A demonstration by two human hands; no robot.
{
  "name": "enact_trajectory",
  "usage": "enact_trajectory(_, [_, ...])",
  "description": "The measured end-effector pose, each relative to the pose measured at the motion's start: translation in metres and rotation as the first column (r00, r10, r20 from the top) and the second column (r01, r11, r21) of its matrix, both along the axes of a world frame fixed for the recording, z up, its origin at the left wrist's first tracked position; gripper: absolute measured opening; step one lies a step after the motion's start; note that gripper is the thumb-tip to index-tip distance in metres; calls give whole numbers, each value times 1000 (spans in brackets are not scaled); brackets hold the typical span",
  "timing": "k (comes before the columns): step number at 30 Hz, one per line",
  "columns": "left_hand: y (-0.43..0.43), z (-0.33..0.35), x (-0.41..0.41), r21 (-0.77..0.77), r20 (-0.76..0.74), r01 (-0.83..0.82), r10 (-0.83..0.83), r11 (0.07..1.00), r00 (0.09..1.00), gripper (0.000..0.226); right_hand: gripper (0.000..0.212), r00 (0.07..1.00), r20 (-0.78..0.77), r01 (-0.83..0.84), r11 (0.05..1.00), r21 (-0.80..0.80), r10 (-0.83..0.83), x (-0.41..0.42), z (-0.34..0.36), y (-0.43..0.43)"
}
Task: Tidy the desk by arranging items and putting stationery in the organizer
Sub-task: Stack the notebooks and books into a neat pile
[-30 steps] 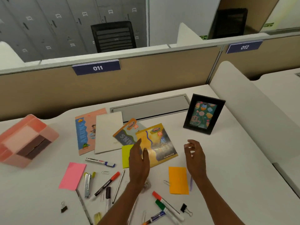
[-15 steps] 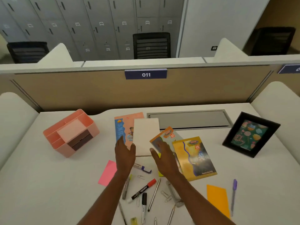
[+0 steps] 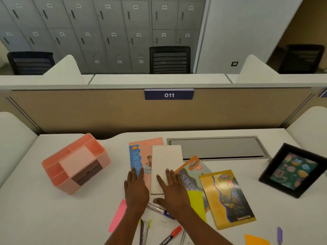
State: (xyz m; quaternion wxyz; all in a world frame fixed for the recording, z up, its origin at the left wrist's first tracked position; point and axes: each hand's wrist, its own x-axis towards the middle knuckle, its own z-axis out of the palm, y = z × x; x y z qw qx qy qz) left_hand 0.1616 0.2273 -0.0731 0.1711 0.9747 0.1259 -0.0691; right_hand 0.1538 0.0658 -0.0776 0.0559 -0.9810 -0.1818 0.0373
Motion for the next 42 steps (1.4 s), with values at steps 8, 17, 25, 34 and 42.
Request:
enact_trajectory(8, [19, -1, 7, 46, -7, 98, -98, 994, 995, 67, 66, 987, 28, -149, 971, -185, 157, -2, -3, -6])
enact_trajectory(17, [26, 2, 17, 68, -17, 112, -111, 991, 994, 61, 54, 999, 42, 3, 1000, -4, -3, 9, 6, 4])
enact_trajectory(25, [43, -4, 24, 6, 37, 154, -154, 988, 987, 58, 62, 997, 41, -62, 997, -39, 63, 38, 25, 37])
enact_trajectory(34, [56, -9, 34, -428, 284, -71, 209, 901, 936, 37, 93, 991, -85, -112, 992, -65, 107, 58, 23, 70])
enact_trajectory(42, [65, 6, 69, -437, 186, -129, 229, 890, 955, 40, 67, 996, -39, 85, 975, 207, -79, 57, 20, 62])
